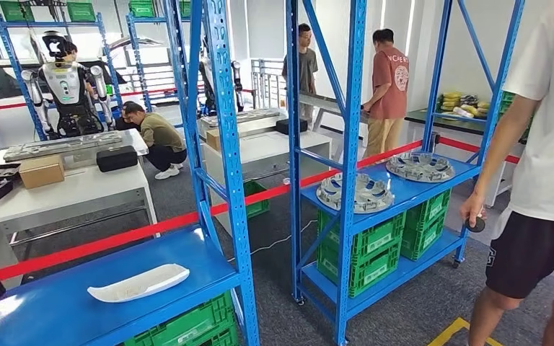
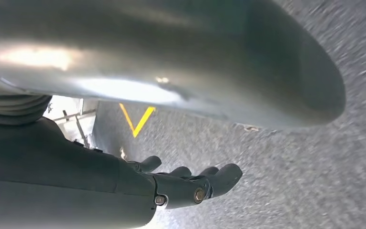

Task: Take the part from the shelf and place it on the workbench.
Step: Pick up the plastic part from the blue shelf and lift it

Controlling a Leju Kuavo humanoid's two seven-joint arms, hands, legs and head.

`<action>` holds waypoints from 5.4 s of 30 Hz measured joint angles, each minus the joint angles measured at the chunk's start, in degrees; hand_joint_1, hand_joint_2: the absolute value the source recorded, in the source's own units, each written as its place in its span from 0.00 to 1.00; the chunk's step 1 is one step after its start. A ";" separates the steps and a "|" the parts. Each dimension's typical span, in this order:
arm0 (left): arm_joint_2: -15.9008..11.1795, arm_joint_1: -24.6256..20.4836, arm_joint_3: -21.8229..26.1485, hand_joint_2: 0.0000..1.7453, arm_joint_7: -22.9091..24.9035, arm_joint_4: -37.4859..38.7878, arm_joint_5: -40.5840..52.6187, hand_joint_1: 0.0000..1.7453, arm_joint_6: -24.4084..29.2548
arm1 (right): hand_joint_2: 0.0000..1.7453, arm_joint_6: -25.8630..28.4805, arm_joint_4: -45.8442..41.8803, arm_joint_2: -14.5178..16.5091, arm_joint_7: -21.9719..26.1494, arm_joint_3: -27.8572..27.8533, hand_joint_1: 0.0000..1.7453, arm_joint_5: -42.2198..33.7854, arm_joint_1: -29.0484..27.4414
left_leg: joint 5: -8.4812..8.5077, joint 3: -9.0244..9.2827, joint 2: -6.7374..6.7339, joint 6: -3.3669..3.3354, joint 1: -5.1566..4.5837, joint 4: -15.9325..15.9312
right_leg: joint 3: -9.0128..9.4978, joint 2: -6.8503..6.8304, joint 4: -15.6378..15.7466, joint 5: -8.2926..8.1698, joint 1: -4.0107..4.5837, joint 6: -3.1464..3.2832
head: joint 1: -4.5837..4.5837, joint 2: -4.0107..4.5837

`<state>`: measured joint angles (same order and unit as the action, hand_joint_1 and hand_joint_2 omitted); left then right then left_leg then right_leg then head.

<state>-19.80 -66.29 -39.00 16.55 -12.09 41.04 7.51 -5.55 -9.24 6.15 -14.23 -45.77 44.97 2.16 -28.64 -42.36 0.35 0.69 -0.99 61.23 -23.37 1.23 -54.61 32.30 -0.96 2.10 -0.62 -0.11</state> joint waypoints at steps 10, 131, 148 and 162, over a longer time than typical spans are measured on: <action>-1.22 1.83 5.24 0.00 1.25 -0.45 -1.07 0.00 2.73 | 0.00 -1.95 -0.14 -0.69 -0.31 -0.08 0.00 0.76 1.23 | 10.35 1.32 1.03 -2.68 -0.32 -4.90 | -5.07 -0.63 -15.16 11.97 0.23 -2.41 | 0.63 -0.10; 10.78 0.99 7.31 0.00 -16.23 -2.96 8.92 0.00 -4.81 | 0.00 -0.03 -0.12 -1.15 -1.67 -4.37 0.00 0.48 1.38 | 5.35 7.62 0.10 -1.78 0.57 -4.09 | -9.78 -1.08 -20.04 2.23 -0.22 -2.49 | 0.80 -0.08; 9.07 3.50 19.77 1.00 -31.67 -2.63 -13.14 0.00 -38.81 | 0.00 -0.83 -0.09 -1.50 -1.97 -4.47 0.00 0.92 1.15 | -4.51 1.58 0.46 1.71 0.58 12.36 | -10.24 0.07 -2.19 -7.25 0.77 1.80 | 0.50 -0.09; 4.28 10.96 27.78 0.75 -48.81 -5.90 -18.74 0.00 -50.60 | 0.00 -0.60 -0.07 -1.34 -1.55 -4.88 0.00 1.38 1.11 | 5.15 6.89 0.27 0.56 1.30 -4.15 | -7.17 -0.36 -3.07 -3.23 0.30 0.54 | 0.79 -0.09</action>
<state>-15.51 -55.33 -11.22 -32.26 -17.99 22.29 -43.09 -6.15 -9.31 4.81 -15.78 -50.65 46.35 3.26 -23.50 -35.47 0.62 1.25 0.32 57.07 -30.54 0.86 -57.67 29.07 -0.66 2.64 0.17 -0.20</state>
